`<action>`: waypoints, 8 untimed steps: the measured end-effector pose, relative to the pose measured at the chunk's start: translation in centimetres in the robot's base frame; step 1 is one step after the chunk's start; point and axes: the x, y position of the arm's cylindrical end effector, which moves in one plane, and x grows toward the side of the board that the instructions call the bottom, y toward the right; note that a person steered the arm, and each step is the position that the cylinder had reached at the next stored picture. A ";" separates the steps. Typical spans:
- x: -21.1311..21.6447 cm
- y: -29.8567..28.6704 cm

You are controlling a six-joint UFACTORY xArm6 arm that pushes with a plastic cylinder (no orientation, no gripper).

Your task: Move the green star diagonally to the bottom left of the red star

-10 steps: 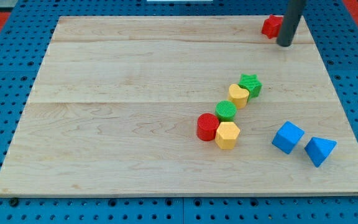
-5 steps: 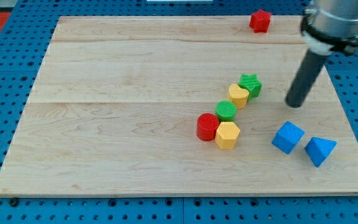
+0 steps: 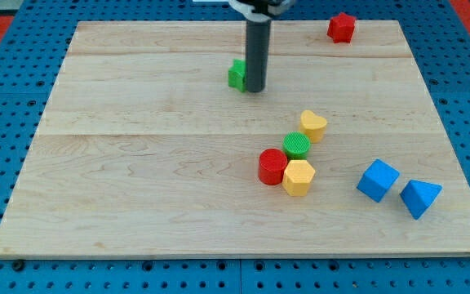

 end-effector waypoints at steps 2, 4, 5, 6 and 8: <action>-2.3 -7.0; -2.4 7.8; 0.6 7.4; 3.2 9.2; -0.5 11.2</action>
